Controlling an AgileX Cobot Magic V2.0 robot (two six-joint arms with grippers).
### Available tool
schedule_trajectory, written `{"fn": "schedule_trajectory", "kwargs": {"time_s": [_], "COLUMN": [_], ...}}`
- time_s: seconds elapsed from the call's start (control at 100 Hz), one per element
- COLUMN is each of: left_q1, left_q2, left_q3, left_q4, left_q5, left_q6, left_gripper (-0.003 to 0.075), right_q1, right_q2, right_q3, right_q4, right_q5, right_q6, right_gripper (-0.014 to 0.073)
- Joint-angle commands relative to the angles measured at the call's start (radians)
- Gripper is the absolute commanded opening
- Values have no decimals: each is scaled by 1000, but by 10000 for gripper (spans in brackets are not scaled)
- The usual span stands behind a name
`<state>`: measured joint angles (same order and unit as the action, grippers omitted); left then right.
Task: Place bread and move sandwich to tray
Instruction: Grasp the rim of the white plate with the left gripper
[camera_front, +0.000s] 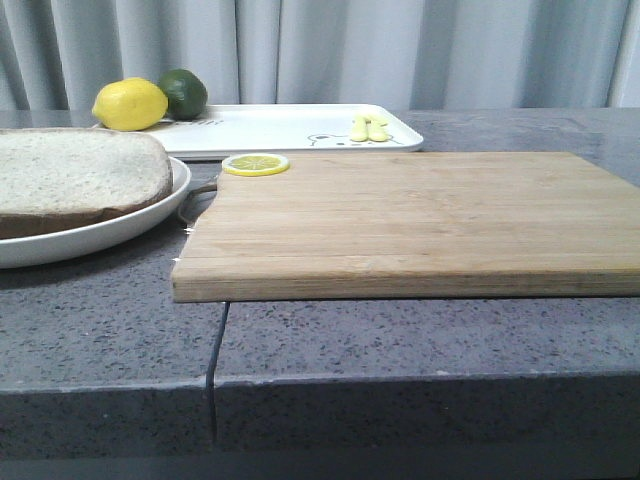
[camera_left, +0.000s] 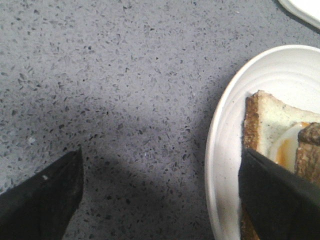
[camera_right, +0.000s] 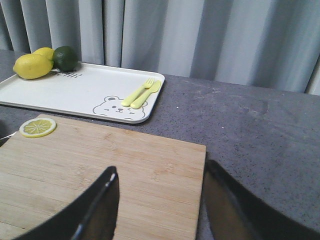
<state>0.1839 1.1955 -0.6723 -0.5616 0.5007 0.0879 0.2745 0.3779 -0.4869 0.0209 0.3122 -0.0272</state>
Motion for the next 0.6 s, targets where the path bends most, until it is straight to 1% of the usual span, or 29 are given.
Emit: {"fn": "schedule_trajectory", "kwargs": {"time_s": [0.0,0.47,0.59], "left_q1": [2,2,-28], "left_q2": [-9,0,0], "left_q3": [-36,-36,-36], "left_q4": [-25,-25,-25], "left_q5": [-49,-58,-62], "left_q6": [-2,-2,-2], "left_gripper": [586,586,586], "right_q1": [-5,-5,-5], "right_q2": [5,5,5], "right_q3": [-24,-24,-24], "right_q4": [-7,-7,-7], "right_q5": [-87,-87,-87], "right_q6": [-1,-1,-1], "right_gripper": [398,398,398]}}
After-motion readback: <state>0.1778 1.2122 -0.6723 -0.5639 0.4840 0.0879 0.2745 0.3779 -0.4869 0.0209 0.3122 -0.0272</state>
